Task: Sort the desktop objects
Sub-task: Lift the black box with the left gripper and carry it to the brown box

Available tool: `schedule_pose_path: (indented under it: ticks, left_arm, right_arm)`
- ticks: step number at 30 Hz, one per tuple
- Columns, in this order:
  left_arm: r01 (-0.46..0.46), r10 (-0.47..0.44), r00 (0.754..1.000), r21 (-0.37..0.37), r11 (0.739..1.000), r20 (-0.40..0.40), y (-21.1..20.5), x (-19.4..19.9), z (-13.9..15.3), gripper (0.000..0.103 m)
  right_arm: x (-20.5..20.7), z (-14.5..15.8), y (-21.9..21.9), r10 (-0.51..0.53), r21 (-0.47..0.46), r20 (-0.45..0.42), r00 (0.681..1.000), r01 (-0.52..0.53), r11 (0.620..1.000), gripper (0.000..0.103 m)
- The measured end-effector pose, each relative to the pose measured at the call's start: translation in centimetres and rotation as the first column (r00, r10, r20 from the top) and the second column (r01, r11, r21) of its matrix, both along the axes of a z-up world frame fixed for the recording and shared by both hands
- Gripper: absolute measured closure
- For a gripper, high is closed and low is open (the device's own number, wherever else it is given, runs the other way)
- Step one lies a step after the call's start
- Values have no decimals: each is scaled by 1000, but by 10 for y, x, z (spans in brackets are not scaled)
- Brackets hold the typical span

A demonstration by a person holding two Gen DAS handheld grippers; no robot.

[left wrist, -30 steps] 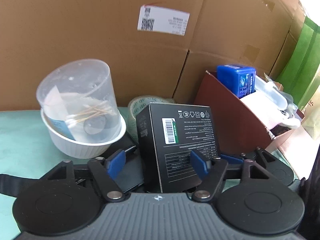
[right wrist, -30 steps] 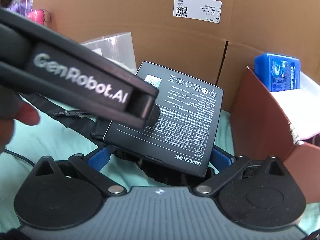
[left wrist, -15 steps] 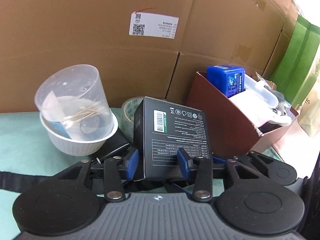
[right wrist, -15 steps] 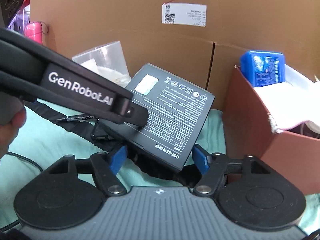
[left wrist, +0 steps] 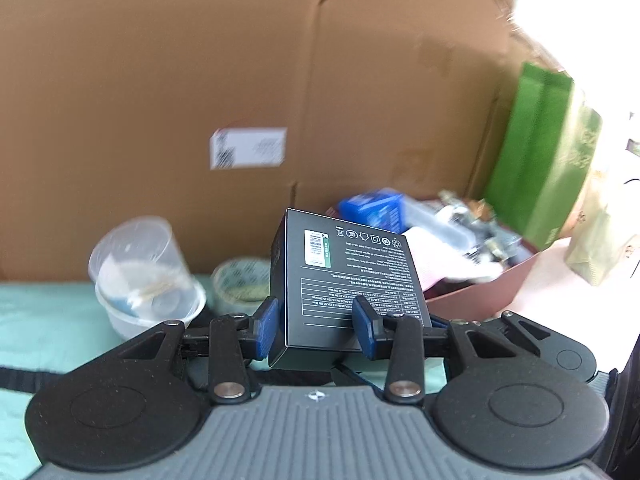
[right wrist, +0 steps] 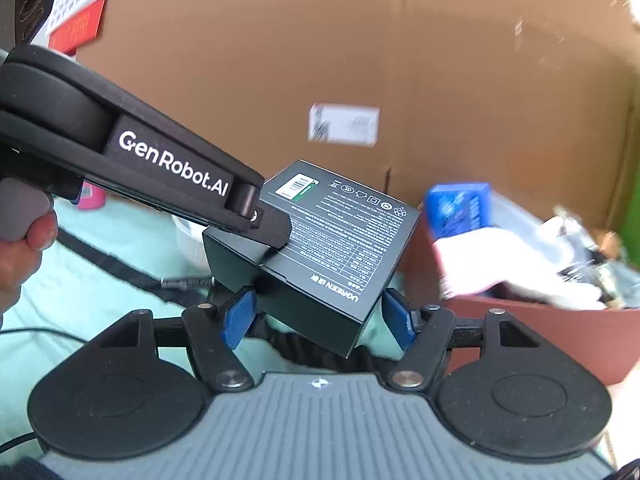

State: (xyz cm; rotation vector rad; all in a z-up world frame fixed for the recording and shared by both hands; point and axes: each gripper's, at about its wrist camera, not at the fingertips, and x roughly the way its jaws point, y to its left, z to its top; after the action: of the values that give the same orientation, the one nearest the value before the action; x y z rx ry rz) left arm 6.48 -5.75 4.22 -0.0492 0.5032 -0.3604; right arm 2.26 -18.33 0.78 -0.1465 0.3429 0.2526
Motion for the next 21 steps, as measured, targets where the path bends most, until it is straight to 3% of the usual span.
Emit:
schedule_pose_path:
  ticks: [6,14,21]
  left_arm:
    - [63,-63,994,1,998,89,-31,-6,26,61]
    - [146,-142,974,-5,989,175,-85,20,50,60]
    - [159,-149,970,-38,987,193,-118,59,54,61]
  right_arm:
    - [-19,23,-27,-61,-5,101,993,62,998,35]
    - [-10,52,-81,-146,1,173,974,148,989,35]
    - [34,62,-122,-168,-59,190,967,182,981,35]
